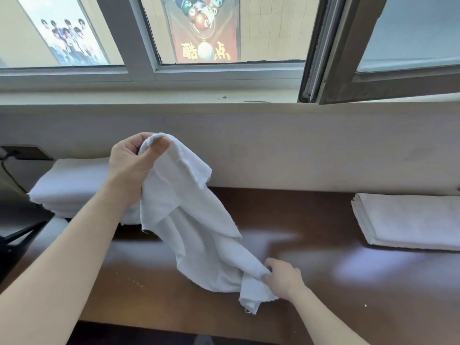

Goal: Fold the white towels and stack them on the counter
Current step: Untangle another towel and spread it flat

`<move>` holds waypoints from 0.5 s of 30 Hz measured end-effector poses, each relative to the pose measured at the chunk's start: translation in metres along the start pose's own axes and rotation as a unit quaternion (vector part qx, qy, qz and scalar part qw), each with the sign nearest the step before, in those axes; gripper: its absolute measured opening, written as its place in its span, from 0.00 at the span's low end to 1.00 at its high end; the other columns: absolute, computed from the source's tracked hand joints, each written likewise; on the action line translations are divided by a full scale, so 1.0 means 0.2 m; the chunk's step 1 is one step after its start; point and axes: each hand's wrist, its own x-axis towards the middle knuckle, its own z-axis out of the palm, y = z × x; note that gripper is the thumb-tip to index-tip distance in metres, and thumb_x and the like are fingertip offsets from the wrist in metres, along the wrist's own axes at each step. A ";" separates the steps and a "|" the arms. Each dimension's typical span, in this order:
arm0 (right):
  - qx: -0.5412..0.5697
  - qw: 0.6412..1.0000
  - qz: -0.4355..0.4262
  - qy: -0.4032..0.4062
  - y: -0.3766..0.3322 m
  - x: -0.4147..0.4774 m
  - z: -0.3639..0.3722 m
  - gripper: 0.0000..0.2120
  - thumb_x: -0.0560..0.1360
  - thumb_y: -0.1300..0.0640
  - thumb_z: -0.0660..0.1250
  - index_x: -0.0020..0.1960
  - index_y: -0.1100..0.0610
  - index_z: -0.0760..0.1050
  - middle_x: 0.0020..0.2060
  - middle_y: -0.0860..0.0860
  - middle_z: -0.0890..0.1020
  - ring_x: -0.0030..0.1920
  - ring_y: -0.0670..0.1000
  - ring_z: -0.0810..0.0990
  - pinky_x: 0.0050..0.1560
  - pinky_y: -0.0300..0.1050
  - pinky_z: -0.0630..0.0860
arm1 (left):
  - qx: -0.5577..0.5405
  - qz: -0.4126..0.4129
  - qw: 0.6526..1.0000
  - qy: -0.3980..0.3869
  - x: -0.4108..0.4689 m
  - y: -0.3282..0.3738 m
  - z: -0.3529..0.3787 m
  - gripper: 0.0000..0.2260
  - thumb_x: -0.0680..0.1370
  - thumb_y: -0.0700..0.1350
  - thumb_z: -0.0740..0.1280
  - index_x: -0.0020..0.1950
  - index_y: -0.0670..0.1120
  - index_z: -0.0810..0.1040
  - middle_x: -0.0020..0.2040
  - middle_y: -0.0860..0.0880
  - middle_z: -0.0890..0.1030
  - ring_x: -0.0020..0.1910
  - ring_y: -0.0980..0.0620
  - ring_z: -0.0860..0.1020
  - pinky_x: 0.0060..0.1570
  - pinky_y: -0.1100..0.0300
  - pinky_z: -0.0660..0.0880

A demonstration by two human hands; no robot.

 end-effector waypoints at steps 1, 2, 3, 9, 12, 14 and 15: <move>0.028 1.000 0.006 0.000 0.03 0.00 -0.02 0.01 0.76 0.53 0.61 0.47 0.49 0.69 0.48 0.49 0.79 0.54 0.55 0.77 0.48 0.47 0.67 | 0.000 -0.006 1.000 0.018 0.01 -0.01 -0.04 0.14 0.67 0.62 0.78 0.41 0.53 0.84 0.35 0.57 0.81 0.33 0.57 0.78 0.34 0.62 0.76; 0.068 0.998 0.014 0.005 0.07 0.00 -0.04 0.01 0.77 0.53 0.61 0.47 0.50 0.71 0.46 0.49 0.80 0.51 0.54 0.78 0.46 0.46 0.68 | -0.001 -0.015 0.999 0.036 0.01 -0.02 -0.07 0.15 0.67 0.62 0.78 0.42 0.53 0.84 0.35 0.57 0.81 0.34 0.56 0.78 0.34 0.61 0.77; 0.105 0.994 0.024 0.015 0.11 0.00 -0.08 0.03 0.77 0.54 0.61 0.46 0.50 0.72 0.44 0.49 0.80 0.48 0.53 0.78 0.43 0.46 0.69 | -0.003 -0.022 0.998 0.053 0.02 -0.04 -0.11 0.15 0.67 0.62 0.78 0.42 0.53 0.85 0.35 0.56 0.82 0.34 0.56 0.79 0.35 0.61 0.77; 0.166 0.985 0.035 0.022 0.43 -0.09 -0.43 0.08 0.79 0.59 0.62 0.45 0.58 0.79 0.38 0.52 0.79 0.40 0.50 0.74 0.39 0.44 0.65 | 0.006 -0.090 0.991 0.098 -0.04 -0.22 -0.32 0.15 0.69 0.61 0.76 0.43 0.51 0.84 0.37 0.55 0.84 0.36 0.57 0.81 0.35 0.63 0.79; 0.179 0.984 0.021 -0.018 0.58 -0.21 -0.63 0.10 0.80 0.59 0.63 0.45 0.59 0.81 0.38 0.49 0.79 0.40 0.47 0.74 0.42 0.44 0.66 | 0.010 -0.161 0.982 0.097 -0.10 -0.37 -0.41 0.15 0.69 0.61 0.73 0.39 0.50 0.81 0.37 0.50 0.82 0.34 0.55 0.80 0.34 0.60 0.78; 0.194 0.979 0.021 -0.054 0.66 -0.28 -0.74 0.13 0.81 0.58 0.64 0.40 0.56 0.81 0.36 0.47 0.77 0.38 0.45 0.72 0.43 0.44 0.64 | 0.002 -0.197 0.977 0.078 -0.15 -0.46 -0.47 0.14 0.70 0.61 0.72 0.40 0.51 0.84 0.38 0.49 0.83 0.34 0.54 0.81 0.33 0.59 0.79; 0.203 0.975 0.029 -0.080 0.69 -0.31 -0.80 0.14 0.81 0.57 0.65 0.37 0.54 0.82 0.35 0.45 0.77 0.37 0.44 0.72 0.42 0.43 0.64 | -0.007 -0.217 0.974 0.067 -0.17 -0.50 -0.48 0.14 0.71 0.61 0.72 0.43 0.52 0.86 0.41 0.49 0.85 0.37 0.53 0.83 0.35 0.58 0.81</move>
